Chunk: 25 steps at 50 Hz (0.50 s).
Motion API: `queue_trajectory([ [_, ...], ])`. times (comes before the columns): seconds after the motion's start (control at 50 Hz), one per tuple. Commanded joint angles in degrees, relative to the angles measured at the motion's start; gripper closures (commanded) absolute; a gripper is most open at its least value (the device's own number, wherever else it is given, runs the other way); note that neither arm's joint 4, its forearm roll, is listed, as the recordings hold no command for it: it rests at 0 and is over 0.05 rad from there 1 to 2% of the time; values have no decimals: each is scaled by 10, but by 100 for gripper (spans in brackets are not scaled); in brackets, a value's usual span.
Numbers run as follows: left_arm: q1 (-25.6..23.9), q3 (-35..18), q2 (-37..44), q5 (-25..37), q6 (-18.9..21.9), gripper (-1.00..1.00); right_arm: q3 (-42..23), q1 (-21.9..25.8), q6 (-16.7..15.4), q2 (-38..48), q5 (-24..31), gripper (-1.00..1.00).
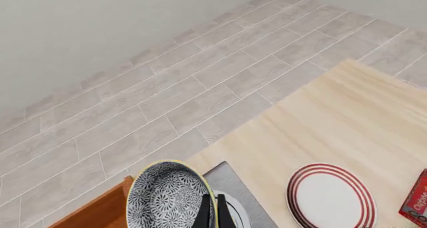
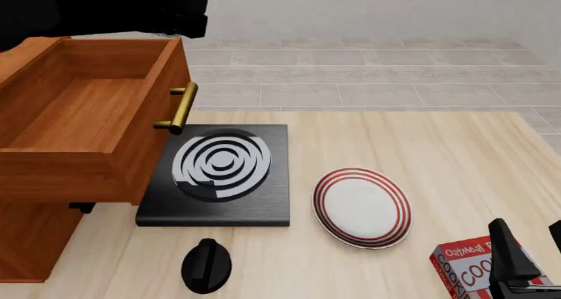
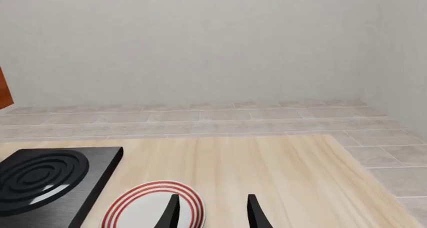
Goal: Pick the akita bowl in the top layer of the wooden cabinet and place it on the plate.
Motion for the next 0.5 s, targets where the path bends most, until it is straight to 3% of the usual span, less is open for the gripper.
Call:
queue_trajectory([
  [0.02, -20, -6, 8, -10, 3, 100, 0, 1, -2, 0, -2, -100],
  [0.5, -60, 3, 33, -38, 16, 100, -1, 2, -1, 0, -3, -100],
])
